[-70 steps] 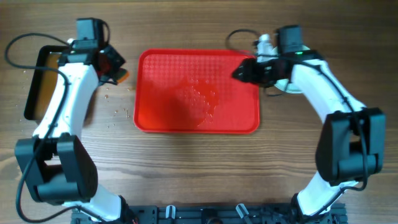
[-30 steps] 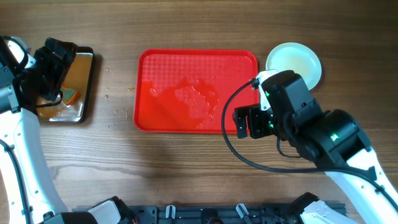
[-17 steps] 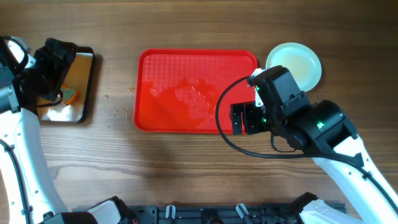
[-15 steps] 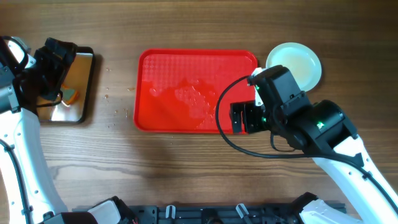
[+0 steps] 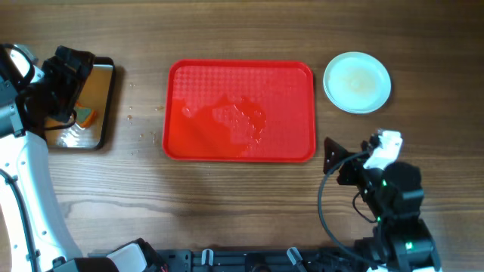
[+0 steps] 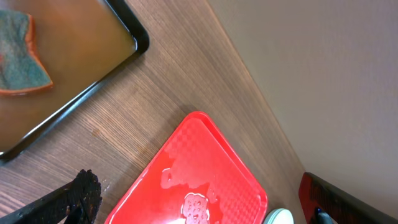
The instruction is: Clean dirty plates on tray and stack at the side
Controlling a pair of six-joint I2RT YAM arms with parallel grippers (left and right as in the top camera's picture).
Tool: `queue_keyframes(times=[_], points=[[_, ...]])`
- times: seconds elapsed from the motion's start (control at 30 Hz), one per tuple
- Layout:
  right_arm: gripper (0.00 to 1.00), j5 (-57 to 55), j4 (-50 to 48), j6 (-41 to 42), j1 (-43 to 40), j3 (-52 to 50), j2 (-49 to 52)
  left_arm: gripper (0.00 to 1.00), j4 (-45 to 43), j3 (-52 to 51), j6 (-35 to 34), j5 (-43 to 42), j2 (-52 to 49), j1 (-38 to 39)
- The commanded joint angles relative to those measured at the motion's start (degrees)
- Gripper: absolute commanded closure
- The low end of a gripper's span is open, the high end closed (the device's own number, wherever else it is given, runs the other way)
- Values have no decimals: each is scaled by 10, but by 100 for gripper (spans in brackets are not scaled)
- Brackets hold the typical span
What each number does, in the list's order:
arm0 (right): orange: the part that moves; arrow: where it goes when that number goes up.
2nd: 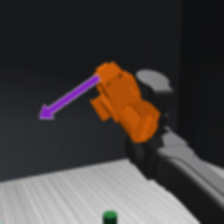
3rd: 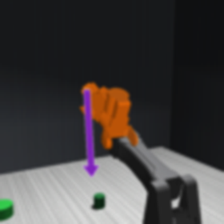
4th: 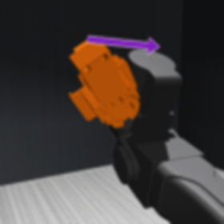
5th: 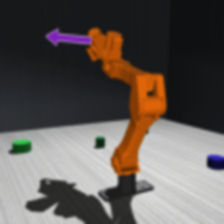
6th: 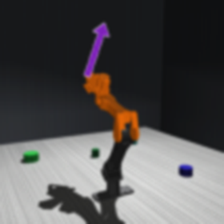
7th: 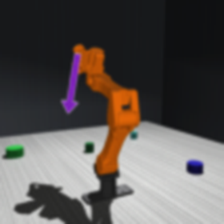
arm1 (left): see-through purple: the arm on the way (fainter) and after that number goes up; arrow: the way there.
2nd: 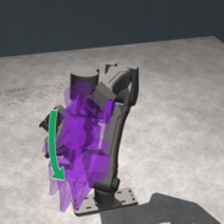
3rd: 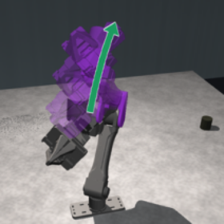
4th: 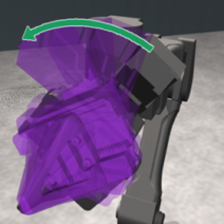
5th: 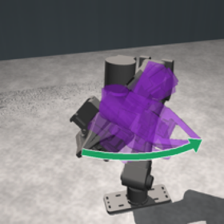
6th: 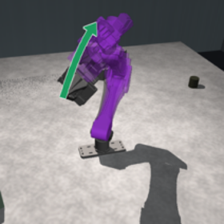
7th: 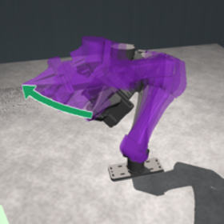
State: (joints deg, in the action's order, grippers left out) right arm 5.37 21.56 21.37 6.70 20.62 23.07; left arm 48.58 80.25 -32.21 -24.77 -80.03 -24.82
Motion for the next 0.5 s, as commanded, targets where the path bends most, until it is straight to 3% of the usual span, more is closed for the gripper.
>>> queue_keyframes(times=[0.0,0.2,0.37,0.47], points=[[0,11,-16,-5,-36,-36,-86,0,-1,3,5,-7,0,-1],[0,11,-80,-4,-75,-128,-229,0,-1,3,5,-7,0,-1],[0,17,-227,-4,-75,-204,-229,0,0,3,5,-7,0,-1],[0,26,-239,-49,-75,-203,-229,0,-1,3,5,-7,0,-1]])
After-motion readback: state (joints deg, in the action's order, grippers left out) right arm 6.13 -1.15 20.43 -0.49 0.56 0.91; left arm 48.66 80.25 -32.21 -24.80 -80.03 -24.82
